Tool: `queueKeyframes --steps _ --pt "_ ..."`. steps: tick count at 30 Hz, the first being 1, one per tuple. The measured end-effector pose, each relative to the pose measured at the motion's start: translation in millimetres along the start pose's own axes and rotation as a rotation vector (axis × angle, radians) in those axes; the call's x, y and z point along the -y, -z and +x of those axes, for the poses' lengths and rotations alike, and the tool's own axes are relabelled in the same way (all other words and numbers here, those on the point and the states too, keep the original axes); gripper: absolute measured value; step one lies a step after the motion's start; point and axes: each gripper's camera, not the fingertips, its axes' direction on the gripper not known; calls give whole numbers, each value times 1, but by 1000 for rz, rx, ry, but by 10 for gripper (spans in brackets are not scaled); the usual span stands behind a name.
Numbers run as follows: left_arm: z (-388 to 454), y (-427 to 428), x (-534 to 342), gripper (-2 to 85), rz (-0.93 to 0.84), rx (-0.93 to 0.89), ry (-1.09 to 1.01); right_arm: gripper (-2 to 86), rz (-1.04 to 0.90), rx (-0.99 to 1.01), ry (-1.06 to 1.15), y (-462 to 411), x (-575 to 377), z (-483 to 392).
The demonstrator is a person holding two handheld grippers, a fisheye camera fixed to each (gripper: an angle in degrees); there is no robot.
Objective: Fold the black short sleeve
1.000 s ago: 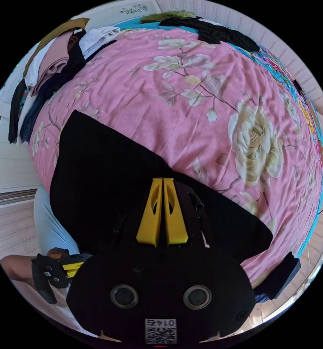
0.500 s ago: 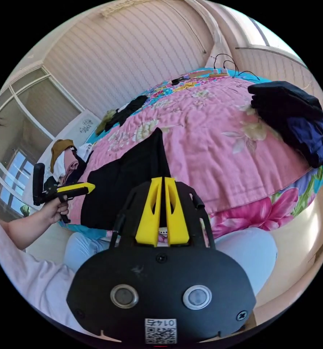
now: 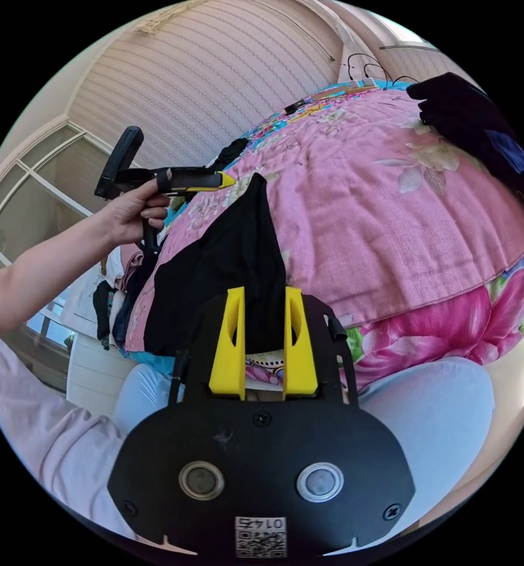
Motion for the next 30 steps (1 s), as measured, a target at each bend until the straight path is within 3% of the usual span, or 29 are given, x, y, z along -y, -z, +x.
queueKeyframes --steps 4,10,18,24,30 --pt "-3 -13 28 66 -36 -37 71 45 -10 40 20 -4 -2 3" --pt "-3 -34 40 25 -156 61 37 30 -12 95 17 -10 -5 4" --pt "-24 19 15 -9 -63 61 23 22 -8 196 66 -13 -1 -16" --pt "-72 86 -39 -10 45 63 82 22 -26 303 254 -18 16 -91" --pt "-157 150 -132 -9 123 116 260 30 -176 363 527 -66 35 -203"
